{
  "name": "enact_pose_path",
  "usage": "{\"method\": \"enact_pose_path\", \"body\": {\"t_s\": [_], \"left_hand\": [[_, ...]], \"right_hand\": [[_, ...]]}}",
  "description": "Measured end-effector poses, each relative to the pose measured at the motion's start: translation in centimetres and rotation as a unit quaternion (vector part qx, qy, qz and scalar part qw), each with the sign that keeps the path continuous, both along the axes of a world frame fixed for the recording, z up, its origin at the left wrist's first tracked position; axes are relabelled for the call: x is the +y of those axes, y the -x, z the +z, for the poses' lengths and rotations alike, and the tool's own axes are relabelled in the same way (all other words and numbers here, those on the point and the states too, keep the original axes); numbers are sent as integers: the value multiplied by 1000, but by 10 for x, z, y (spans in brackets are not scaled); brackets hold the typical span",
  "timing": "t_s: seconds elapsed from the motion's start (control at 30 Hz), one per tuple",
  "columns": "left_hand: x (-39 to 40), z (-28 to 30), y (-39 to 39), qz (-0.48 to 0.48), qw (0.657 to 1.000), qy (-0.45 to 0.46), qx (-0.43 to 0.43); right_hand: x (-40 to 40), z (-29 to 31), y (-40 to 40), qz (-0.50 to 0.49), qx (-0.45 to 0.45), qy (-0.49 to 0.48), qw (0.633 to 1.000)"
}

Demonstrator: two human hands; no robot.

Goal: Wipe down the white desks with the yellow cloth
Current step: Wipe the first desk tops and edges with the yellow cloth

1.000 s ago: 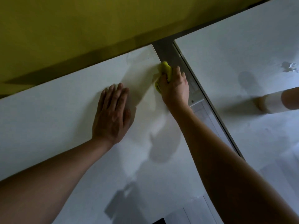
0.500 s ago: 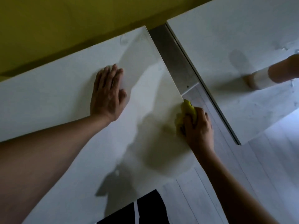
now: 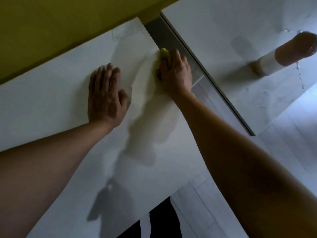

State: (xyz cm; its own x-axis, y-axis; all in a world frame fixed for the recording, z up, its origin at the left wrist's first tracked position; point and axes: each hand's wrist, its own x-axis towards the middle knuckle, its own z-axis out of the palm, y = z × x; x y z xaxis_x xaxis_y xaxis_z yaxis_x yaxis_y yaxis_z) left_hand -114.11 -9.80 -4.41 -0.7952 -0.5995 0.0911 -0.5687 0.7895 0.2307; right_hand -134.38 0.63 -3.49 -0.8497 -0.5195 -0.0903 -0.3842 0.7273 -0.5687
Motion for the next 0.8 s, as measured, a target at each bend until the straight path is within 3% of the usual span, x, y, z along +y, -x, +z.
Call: {"method": "enact_pose_path", "body": {"t_s": [0.37, 0.47, 0.63, 0.8], "left_hand": [[2, 4, -3, -11, 1000, -17, -2], [16, 11, -19, -53, 998, -32, 7], [112, 8, -110, -256, 964, -70, -2], [153, -4, -167, -263, 962, -70, -38]], "right_hand": [[214, 1, -89, -113, -3, -70, 991], [210, 3, -91, -113, 25, -96, 989], [179, 10, -89, -115, 61, -138, 982], [116, 13, -76, -114, 44, -100, 987]]}}
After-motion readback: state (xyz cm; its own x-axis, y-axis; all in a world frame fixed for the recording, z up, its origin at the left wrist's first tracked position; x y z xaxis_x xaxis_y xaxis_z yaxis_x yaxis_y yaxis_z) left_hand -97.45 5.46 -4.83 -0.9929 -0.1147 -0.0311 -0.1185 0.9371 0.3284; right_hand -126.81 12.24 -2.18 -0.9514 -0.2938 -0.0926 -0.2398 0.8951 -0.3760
